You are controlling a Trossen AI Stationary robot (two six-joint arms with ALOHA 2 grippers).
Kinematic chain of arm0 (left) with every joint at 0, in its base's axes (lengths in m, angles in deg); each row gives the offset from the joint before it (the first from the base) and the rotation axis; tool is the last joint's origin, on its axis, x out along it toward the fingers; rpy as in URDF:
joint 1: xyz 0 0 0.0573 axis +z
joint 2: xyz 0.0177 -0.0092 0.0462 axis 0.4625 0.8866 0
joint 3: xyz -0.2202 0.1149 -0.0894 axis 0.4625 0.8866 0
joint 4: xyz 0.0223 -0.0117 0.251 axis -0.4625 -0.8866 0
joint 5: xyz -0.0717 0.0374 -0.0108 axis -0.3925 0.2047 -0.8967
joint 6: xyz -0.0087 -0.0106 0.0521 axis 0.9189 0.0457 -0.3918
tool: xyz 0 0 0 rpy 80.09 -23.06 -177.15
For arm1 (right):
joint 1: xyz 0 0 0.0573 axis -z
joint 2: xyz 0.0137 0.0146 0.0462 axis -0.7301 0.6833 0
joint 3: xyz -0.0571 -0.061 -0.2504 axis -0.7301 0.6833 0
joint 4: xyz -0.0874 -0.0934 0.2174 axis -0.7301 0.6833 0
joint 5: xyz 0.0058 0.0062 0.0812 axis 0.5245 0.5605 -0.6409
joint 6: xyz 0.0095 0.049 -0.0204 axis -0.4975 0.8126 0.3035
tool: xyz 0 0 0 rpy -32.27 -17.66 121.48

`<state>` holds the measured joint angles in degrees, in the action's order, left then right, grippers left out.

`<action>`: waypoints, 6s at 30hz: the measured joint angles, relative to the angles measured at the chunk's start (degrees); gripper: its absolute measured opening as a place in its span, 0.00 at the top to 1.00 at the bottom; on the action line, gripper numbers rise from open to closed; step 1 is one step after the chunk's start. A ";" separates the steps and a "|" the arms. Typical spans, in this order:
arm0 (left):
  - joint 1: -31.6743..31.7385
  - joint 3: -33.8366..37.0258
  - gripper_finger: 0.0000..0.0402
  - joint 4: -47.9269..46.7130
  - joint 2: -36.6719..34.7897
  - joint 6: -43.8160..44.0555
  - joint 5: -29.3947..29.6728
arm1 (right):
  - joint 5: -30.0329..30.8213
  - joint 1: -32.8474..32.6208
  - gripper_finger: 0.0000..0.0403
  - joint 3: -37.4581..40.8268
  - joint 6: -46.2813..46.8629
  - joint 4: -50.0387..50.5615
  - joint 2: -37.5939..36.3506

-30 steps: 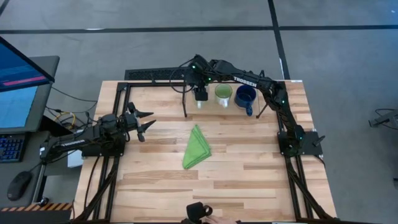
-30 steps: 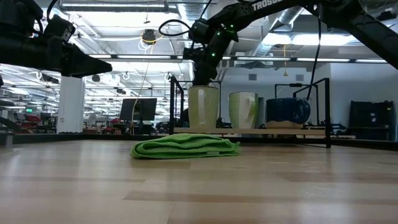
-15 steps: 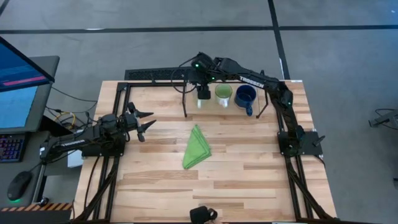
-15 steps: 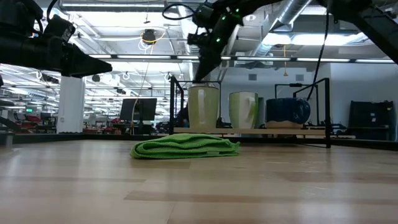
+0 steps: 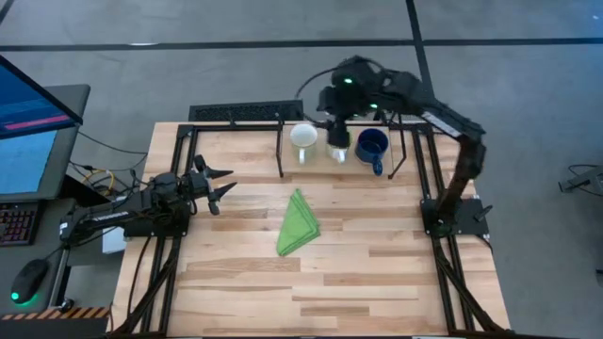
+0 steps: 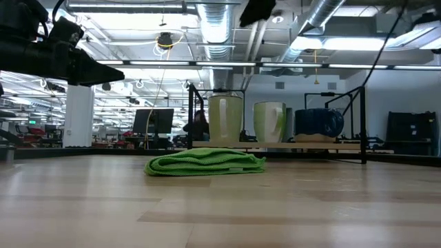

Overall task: Stack small to large cups/mugs on shelf
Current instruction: Return to Home Position

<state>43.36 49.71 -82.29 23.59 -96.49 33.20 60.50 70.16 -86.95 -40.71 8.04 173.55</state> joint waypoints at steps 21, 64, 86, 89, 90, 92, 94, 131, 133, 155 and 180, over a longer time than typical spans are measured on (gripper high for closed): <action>0.02 0.22 0.59 3.13 -0.07 1.70 1.93 | 24.08 0.11 0.39 67.59 5.38 -43.12 -58.03; 0.02 0.02 0.59 3.78 -0.09 0.05 11.08 | 40.78 26.79 0.39 121.70 16.38 -70.98 -101.87; 0.02 0.00 0.59 4.16 -0.09 -2.06 19.52 | 43.79 30.87 0.39 121.74 16.69 -68.95 -101.59; 0.02 0.00 0.59 3.40 -0.09 -3.55 19.10 | 43.79 30.87 0.39 121.76 16.69 -68.94 -101.60; 0.02 -0.07 0.59 2.83 -0.07 -3.84 18.96 | 43.79 30.87 0.39 121.76 16.69 -68.92 -101.60; 0.02 -0.09 0.59 2.80 0.02 -3.92 18.95 | 43.79 30.85 0.39 121.76 16.69 -68.93 -101.60; 0.02 -0.09 0.59 2.75 0.04 -3.96 19.04 | 43.79 30.85 0.39 121.76 16.69 -68.94 -101.60; 0.01 -0.06 0.59 2.47 0.07 -3.39 18.94 | 43.77 30.85 0.39 121.81 16.74 -68.95 -101.60; 0.00 -0.06 0.59 2.45 0.07 -3.35 18.93 | 43.77 30.85 0.39 121.81 16.73 -68.95 -101.60; 0.00 -0.04 0.59 2.45 0.07 -3.27 18.93 | 43.77 30.85 0.39 121.83 16.74 -68.95 -101.58; 0.00 -0.02 0.59 2.45 0.08 -3.31 18.93 | 43.77 30.82 0.39 121.83 16.74 -68.95 -101.58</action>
<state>43.36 49.69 -79.84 23.67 -99.80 52.13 104.28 100.98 34.88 -23.97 -60.90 71.97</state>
